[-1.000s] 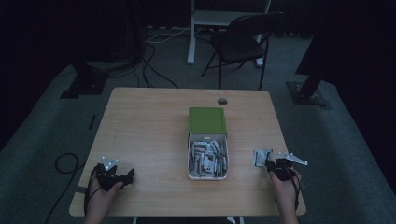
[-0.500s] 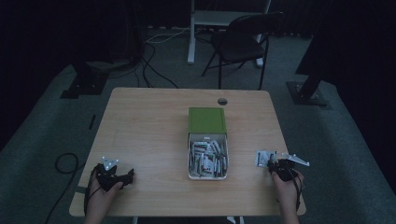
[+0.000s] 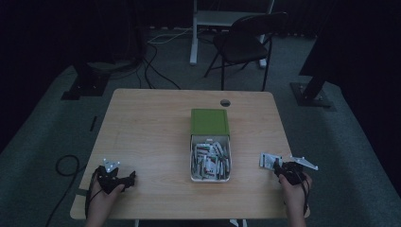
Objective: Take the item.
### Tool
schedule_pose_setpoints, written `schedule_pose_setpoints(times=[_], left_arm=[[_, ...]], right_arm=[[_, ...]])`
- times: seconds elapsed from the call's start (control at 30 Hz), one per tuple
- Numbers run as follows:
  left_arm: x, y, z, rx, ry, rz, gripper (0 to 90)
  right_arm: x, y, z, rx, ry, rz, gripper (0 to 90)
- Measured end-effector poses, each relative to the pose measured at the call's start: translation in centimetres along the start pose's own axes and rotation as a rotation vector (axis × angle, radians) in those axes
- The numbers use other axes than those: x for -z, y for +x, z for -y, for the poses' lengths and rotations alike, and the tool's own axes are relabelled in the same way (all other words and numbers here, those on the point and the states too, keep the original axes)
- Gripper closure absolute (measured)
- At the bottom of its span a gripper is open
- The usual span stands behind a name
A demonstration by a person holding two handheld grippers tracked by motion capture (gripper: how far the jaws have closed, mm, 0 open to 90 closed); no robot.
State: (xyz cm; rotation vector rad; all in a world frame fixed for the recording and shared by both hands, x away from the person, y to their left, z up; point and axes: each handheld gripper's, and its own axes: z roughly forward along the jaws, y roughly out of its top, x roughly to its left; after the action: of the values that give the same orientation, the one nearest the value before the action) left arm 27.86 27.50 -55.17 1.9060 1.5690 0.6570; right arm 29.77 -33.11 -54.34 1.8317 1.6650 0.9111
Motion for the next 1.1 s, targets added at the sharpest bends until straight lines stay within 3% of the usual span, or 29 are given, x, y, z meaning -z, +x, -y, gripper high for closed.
schedule_pose_setpoints(times=[0.2,0.3,0.43,0.7,0.93,1.1], left_arm=[[0.0,0.0,0.0,0.0,-0.001,0.0,9.7],[0.0,0.0,0.0,0.0,-0.001,0.0,9.7],[0.0,0.0,0.0,0.0,-0.001,0.0,9.7],[0.0,0.0,0.0,0.0,-0.001,0.0,9.7],[0.0,0.0,0.0,0.001,-0.001,0.0,9.7],[0.0,0.0,0.0,0.001,-0.001,0.0,9.7]], right_arm=[[0.5,-0.5,-0.2,0.003,-0.044,-0.023,43.7],[0.9,-0.6,-0.5,-0.001,-0.088,-0.016,43.8],[1.3,-0.2,-0.7,0.012,-0.128,-0.076,40.9],[1.9,1.8,-1.0,0.109,-0.125,-0.19,29.1],[1.9,3.3,-0.8,0.163,-0.112,-0.236,24.4],[1.7,4.3,-0.4,0.232,-0.088,-0.278,21.6]])
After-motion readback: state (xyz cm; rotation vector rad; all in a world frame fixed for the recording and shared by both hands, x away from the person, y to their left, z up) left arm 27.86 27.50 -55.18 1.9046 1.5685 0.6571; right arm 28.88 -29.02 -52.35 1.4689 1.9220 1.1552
